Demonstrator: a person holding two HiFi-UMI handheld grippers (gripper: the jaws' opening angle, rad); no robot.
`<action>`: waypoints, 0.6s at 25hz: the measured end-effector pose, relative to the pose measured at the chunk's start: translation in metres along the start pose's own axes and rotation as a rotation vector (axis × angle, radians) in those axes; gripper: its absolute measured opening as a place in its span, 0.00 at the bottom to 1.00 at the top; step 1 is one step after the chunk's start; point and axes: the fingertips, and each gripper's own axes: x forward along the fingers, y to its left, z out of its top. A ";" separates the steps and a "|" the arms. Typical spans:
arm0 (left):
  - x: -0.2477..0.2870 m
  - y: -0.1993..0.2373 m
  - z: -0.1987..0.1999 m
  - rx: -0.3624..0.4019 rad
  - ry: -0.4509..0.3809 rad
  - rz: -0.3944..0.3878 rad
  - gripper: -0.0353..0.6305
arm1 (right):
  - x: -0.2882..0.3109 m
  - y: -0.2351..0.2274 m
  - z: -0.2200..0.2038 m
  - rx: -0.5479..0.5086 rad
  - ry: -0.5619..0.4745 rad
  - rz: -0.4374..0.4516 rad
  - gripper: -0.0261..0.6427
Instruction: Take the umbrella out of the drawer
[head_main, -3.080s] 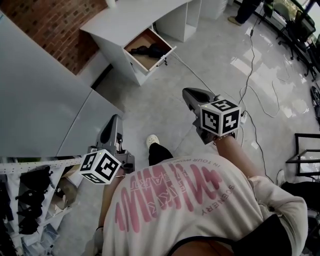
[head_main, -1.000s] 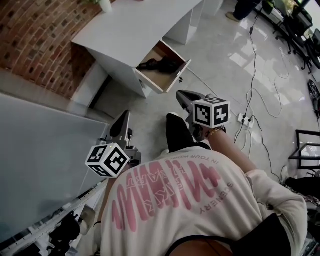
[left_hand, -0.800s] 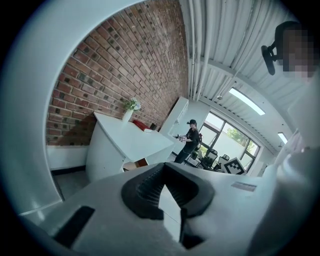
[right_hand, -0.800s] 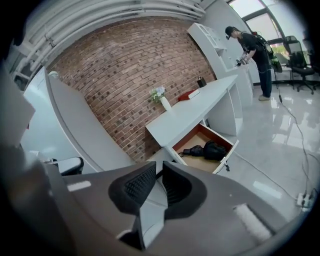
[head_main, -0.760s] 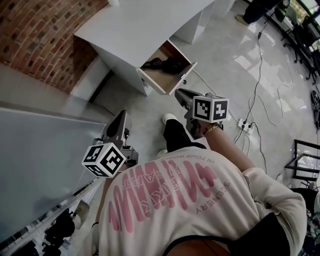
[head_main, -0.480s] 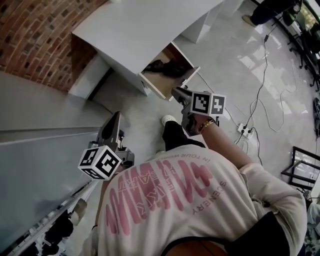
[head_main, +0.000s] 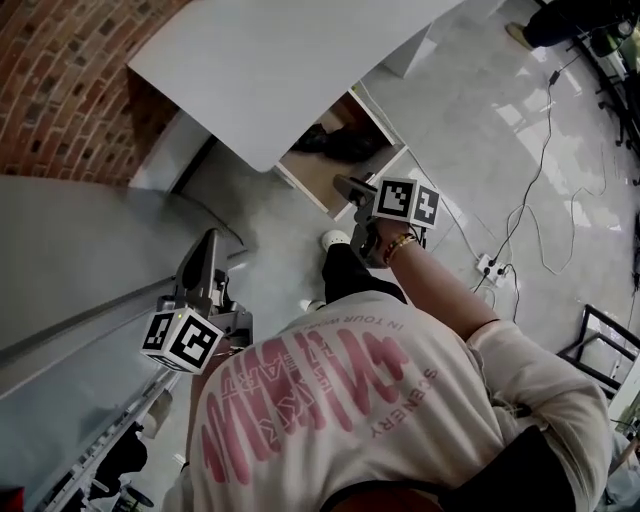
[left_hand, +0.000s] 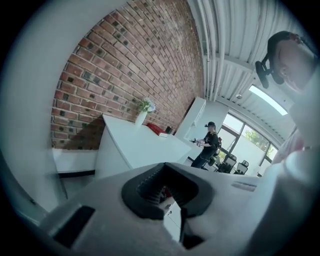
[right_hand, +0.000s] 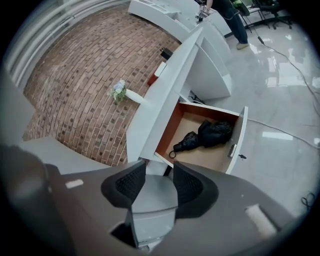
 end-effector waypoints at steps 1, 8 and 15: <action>0.005 0.005 0.002 -0.014 -0.004 0.024 0.06 | 0.006 -0.005 0.002 0.011 0.011 -0.003 0.31; 0.032 0.037 0.010 -0.028 0.011 0.168 0.06 | 0.055 -0.042 0.018 0.136 0.062 -0.033 0.37; 0.052 0.059 0.004 -0.071 0.044 0.253 0.06 | 0.096 -0.081 0.019 0.223 0.131 -0.110 0.39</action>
